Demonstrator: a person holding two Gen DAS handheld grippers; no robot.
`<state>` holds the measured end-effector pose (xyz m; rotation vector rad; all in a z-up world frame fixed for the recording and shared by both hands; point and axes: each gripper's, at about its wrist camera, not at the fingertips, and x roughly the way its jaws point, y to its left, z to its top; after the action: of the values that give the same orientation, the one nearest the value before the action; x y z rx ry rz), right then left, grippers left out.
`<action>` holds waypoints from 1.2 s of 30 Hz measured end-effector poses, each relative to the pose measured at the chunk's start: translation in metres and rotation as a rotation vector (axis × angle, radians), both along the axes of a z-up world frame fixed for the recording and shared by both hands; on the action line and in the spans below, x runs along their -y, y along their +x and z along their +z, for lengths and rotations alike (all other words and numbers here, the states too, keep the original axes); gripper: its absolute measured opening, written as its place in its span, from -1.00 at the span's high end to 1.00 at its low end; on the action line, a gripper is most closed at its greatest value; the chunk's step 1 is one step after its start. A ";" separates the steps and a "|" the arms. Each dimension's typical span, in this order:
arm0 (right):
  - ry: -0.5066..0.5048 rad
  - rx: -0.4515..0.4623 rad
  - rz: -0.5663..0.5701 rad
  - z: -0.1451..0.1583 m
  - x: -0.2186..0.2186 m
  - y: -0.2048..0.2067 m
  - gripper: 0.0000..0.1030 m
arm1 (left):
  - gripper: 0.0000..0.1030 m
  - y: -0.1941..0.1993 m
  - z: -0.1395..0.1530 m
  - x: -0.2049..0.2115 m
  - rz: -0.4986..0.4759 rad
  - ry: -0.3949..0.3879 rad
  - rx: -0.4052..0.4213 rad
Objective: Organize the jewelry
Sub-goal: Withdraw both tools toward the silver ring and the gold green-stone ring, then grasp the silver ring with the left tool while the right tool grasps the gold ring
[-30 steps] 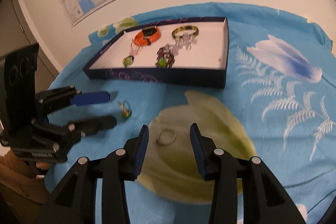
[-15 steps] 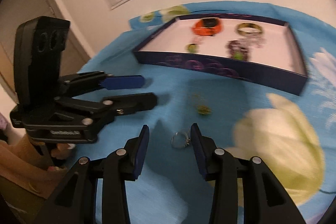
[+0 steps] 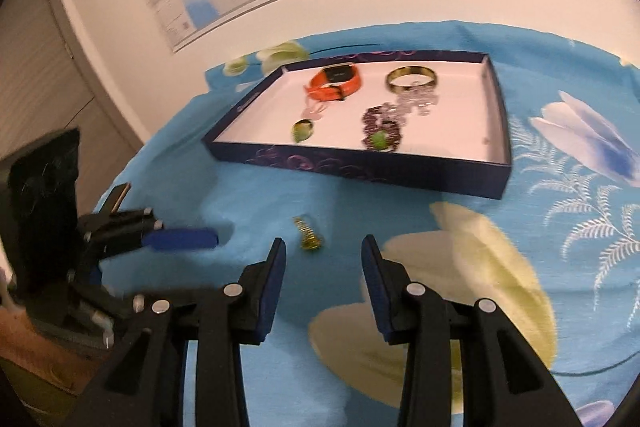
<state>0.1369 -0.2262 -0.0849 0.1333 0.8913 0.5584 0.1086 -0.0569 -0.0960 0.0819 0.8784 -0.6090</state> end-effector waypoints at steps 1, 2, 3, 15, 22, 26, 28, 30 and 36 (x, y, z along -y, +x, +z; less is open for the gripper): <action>0.002 0.000 -0.006 0.000 0.001 0.002 0.26 | 0.07 -0.002 -0.002 0.007 -0.015 0.017 0.003; 0.004 0.000 -0.009 -0.001 0.001 0.003 0.26 | 0.09 -0.003 -0.003 0.010 -0.022 0.025 0.003; 0.006 0.003 -0.010 0.000 0.001 0.003 0.26 | 0.09 -0.004 -0.005 0.016 -0.034 0.038 0.002; -0.013 0.004 0.014 -0.006 -0.007 0.005 0.26 | 0.65 0.000 -0.011 0.028 -0.026 0.097 0.013; -0.047 0.020 0.053 -0.006 -0.022 0.005 0.27 | 0.65 0.007 -0.008 0.016 0.020 0.067 0.003; -0.073 0.019 0.063 -0.007 -0.028 0.006 0.41 | 0.65 0.012 -0.004 0.007 0.048 0.057 0.005; -0.080 0.014 0.069 -0.009 -0.030 0.007 0.50 | 0.65 0.015 -0.003 0.002 0.062 0.055 0.009; -0.090 0.013 0.072 -0.010 -0.032 0.008 0.64 | 0.65 0.017 -0.001 -0.001 0.075 0.051 0.011; -0.107 0.000 0.073 -0.013 -0.035 0.010 0.84 | 0.65 0.024 0.002 -0.009 0.101 0.040 0.020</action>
<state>0.1466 -0.1912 -0.0978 0.0035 0.9268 0.5767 0.1324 -0.0479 -0.0939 0.0792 0.8699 -0.4959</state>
